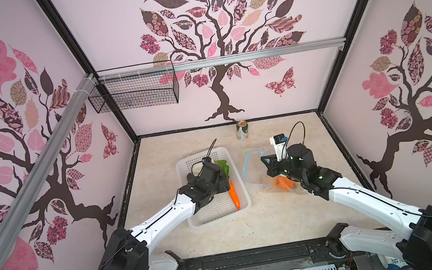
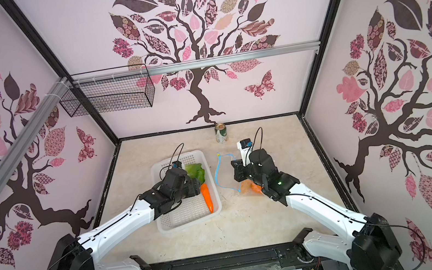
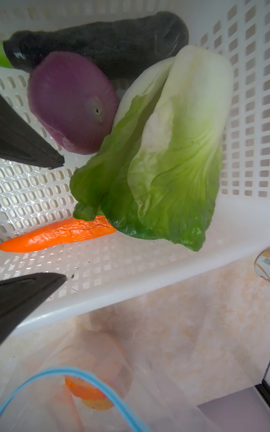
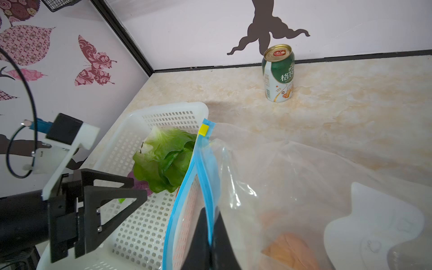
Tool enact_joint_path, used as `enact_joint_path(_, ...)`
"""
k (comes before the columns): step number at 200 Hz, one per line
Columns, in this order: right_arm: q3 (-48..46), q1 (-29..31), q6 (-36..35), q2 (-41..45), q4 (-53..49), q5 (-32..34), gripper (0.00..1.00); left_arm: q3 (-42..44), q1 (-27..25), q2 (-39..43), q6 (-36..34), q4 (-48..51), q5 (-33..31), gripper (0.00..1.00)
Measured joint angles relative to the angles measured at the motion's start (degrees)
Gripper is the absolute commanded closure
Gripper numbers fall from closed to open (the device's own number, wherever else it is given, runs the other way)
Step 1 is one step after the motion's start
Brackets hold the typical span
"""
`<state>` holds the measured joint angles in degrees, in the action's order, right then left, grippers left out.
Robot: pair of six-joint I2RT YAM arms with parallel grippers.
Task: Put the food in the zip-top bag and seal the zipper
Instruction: 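Move the left gripper back to the basket and grasp the orange carrot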
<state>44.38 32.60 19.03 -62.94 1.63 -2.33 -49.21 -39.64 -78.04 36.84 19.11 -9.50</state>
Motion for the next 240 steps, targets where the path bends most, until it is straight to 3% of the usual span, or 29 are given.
enact_joint_path(83, -0.13, 0.00, -0.42, 0.02, 0.00, 0.72, 1.00, -2.71, 0.00, -13.42, 0.72, -2.43, 3.65, 0.30)
enact_joint_path(181, -0.13, 0.00, -1.07, 0.02, -0.04, 1.27, 1.00, -7.37, 0.15, -22.36, -0.02, -2.80, 3.58, 0.34)
enact_joint_path(240, -0.13, 0.00, -1.07, 0.02, -0.04, 1.38, 1.00, -7.69, 0.04, -22.86, -0.72, -3.21, 3.56, 0.53)
